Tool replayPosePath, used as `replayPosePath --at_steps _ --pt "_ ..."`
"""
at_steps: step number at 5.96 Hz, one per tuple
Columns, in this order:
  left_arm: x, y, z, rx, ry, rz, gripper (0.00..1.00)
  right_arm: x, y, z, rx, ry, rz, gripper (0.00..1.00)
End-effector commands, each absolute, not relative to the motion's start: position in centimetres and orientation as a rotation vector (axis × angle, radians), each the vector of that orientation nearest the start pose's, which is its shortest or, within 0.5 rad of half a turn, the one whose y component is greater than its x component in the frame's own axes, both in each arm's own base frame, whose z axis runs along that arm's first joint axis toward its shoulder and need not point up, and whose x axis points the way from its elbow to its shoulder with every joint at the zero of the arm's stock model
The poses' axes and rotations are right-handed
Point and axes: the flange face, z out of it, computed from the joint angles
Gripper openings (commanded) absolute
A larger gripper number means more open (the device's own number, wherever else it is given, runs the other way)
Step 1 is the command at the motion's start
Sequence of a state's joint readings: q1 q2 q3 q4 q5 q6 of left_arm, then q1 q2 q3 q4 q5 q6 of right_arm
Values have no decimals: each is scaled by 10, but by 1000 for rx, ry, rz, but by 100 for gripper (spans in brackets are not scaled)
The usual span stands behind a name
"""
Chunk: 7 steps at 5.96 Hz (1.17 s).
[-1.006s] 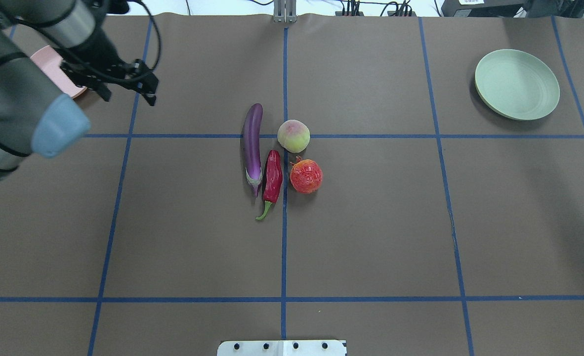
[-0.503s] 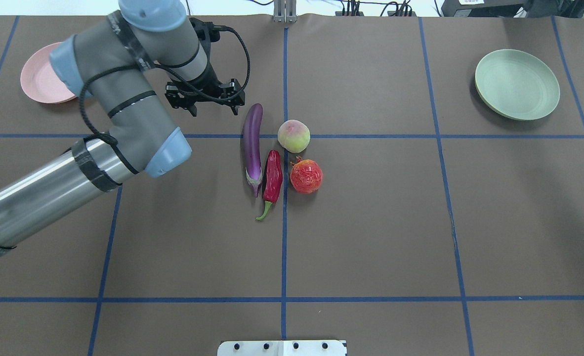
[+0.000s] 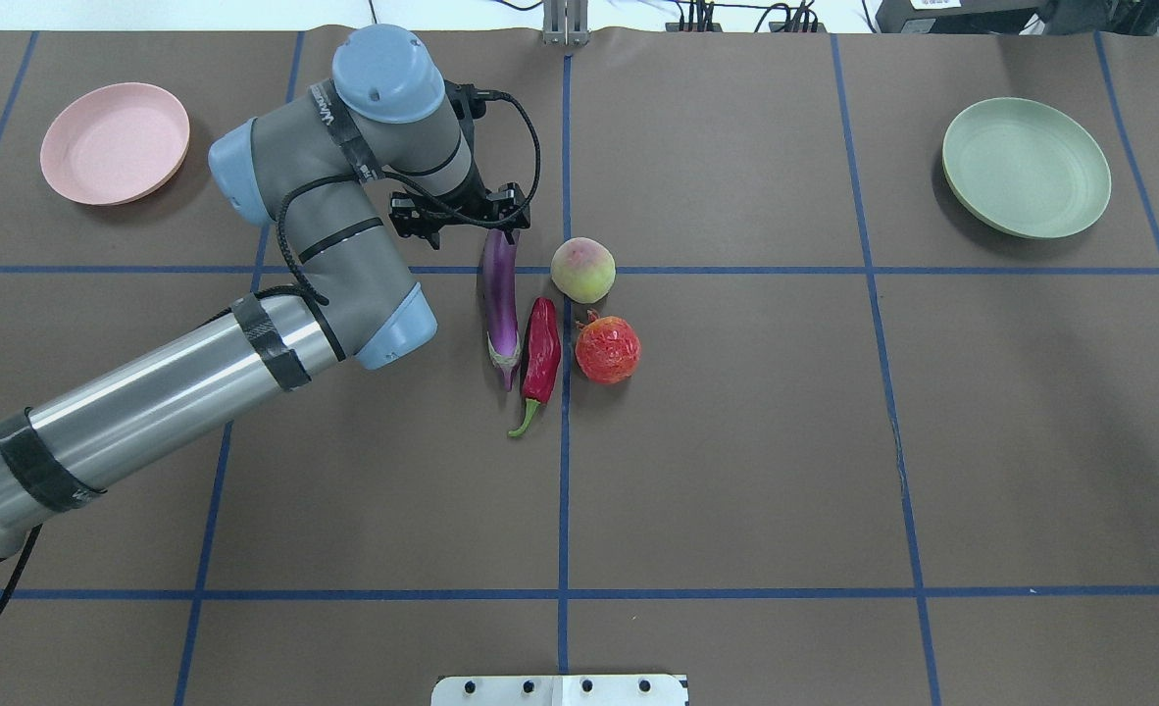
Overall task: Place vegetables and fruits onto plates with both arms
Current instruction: 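Move the left gripper down over the purple eggplant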
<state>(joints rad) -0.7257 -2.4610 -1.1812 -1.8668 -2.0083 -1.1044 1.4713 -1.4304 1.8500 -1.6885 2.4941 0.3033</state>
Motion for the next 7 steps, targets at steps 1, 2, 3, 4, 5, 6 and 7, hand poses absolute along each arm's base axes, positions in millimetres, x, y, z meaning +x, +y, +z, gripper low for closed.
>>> replayPosePath --at_steps 1,2,3,4,5,6,7 --pt "563 -600 236 113 872 -58 98 -28 -536 410 82 -976 74 100" --pt "569 -600 245 110 869 -55 91 -43 -540 391 75 -988 81 100" --pt "574 -598 249 108 871 -49 87 -60 -542 373 60 -1000 94 100" --pt "582 -591 249 103 872 -38 78 -77 -539 357 48 -1007 98 100" --pt "588 -584 249 98 872 -29 67 -88 -536 345 48 -1015 89 100" --pt "594 -578 249 93 873 -19 63 -99 -532 333 41 -1025 88 100" --pt "598 -574 247 91 875 -14 60 -110 -527 326 33 -1026 88 100"
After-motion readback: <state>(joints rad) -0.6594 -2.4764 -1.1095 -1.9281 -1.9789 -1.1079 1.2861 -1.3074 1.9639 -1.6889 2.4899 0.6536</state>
